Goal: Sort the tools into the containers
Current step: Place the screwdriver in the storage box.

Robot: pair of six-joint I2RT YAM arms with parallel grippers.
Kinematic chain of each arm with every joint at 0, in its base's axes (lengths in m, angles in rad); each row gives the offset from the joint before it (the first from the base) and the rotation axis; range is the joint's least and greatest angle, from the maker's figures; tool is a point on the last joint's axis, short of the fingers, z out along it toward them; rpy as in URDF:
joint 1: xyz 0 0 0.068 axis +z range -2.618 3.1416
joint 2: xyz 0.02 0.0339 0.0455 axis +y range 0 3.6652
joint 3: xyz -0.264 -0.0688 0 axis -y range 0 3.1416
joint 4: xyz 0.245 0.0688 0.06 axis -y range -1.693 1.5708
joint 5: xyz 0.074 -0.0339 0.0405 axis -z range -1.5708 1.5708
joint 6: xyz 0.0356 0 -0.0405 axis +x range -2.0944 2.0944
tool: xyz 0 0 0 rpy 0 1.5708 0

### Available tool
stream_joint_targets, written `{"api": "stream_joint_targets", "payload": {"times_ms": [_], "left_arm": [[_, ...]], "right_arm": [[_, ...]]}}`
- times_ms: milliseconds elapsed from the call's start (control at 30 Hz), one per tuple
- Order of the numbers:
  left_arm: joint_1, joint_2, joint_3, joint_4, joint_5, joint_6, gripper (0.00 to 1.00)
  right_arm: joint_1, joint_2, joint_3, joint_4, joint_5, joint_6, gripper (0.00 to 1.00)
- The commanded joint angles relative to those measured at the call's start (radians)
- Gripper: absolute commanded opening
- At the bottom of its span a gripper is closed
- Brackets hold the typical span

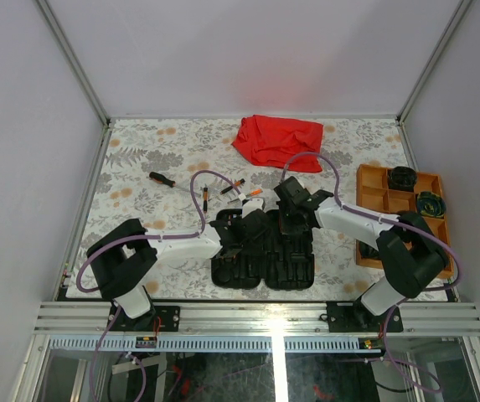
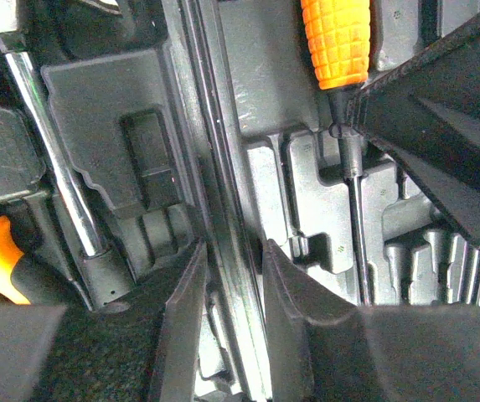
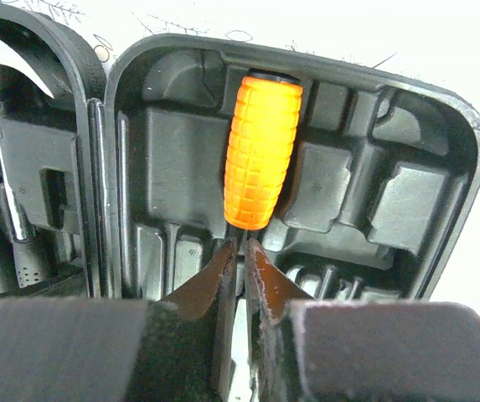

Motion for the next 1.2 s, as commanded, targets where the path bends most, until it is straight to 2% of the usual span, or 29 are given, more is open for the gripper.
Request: {"api": "stream_joint_targets", "payload": {"times_ms": [0,300,400,467,667,967,1167], "left_arm": [[-0.014,0.048,-0.029,-0.012,0.018,0.025,0.18],[-0.019,0.063,-0.013,0.003,0.038,0.042,0.16],[-0.022,0.031,-0.043,0.055,0.058,0.055,0.15],[-0.021,0.028,-0.035,0.057,0.063,0.069,0.11],[-0.021,0.069,-0.009,0.086,0.123,0.093,0.03],[-0.021,0.082,-0.012,0.107,0.144,0.099,0.00],[-0.023,0.080,-0.011,0.115,0.141,0.103,0.00]], "right_arm": [[0.005,0.038,0.047,-0.113,-0.006,-0.011,0.12],[0.005,0.137,0.008,-0.128,-0.082,-0.010,0.10],[0.015,0.175,-0.019,-0.114,-0.096,0.009,0.05],[0.030,0.202,-0.037,-0.113,-0.083,0.026,0.01],[0.101,0.315,-0.061,-0.134,-0.033,0.072,0.00],[0.167,0.447,-0.137,-0.022,-0.100,0.142,0.00],[0.189,0.527,-0.212,0.117,-0.186,0.185,0.00]]}}
